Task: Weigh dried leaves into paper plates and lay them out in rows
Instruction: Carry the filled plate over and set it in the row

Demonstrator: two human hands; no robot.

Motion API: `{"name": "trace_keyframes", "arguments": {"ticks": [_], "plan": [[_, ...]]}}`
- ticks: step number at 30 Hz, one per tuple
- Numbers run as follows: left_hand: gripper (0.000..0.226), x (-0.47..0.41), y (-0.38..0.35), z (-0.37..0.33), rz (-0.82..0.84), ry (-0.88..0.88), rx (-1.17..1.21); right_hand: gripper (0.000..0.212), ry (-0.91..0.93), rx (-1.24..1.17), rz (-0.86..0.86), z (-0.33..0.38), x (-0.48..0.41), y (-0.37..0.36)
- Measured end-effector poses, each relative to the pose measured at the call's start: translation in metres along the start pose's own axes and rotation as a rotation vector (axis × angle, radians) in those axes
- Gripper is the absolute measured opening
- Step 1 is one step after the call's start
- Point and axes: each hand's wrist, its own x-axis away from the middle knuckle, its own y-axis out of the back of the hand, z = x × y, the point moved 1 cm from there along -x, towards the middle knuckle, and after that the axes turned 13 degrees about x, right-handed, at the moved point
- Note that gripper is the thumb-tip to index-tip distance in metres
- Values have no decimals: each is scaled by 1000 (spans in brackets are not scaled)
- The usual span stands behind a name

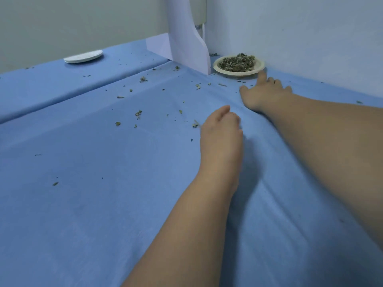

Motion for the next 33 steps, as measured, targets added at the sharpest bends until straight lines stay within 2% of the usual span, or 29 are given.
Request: {"name": "trace_keyframes", "arguments": {"ticks": [2, 4, 6, 8, 10, 12, 14, 17, 19, 22, 24, 26, 30, 33], "plan": [[45, 6, -4, 7, 71, -200, -461, 85, 42, 29, 34, -22, 15, -2], [52, 9, -6, 14, 199, -330, -797, 83, 78, 74, 56, -43, 35, -3], [49, 13, -8, 19, 289, -418, -1070, 84, 115, 79, 77, -61, 59, -5], [29, 17, -11, 29, 406, -508, -1342, 85, 139, 83, 72, -80, 84, -5], [25, 20, -13, 40, 486, -556, -1569, 82, 167, 86, 89, -97, 116, -4], [38, 24, -13, 46, 544, -549, -1696, 79, 193, 100, 115, -115, 154, -3], [52, 31, -14, 50, 534, -472, -1804, 76, 219, 92, 127, -135, 194, 0], [63, 67, -22, 57, 460, -295, -1861, 67, 247, 155, 197, -169, 255, 23], [57, 107, -29, 64, 467, -264, -1866, 47, 255, 233, 207, -191, 295, 52], [41, 178, -53, 63, 447, -246, -1833, 10, 218, 205, -56, -223, 353, 100], [39, 223, -70, 62, 405, -259, -1715, 11, 177, 197, -256, -242, 385, 126], [34, 266, -89, 63, 399, -394, -1625, 12, 154, 197, -343, -257, 413, 143], [32, 362, -106, 81, 423, -600, -1467, 25, 105, 93, -338, -296, 494, 149], [29, 438, -108, 100, 505, -631, -1364, 16, 50, 26, -353, -331, 565, 149]]}}
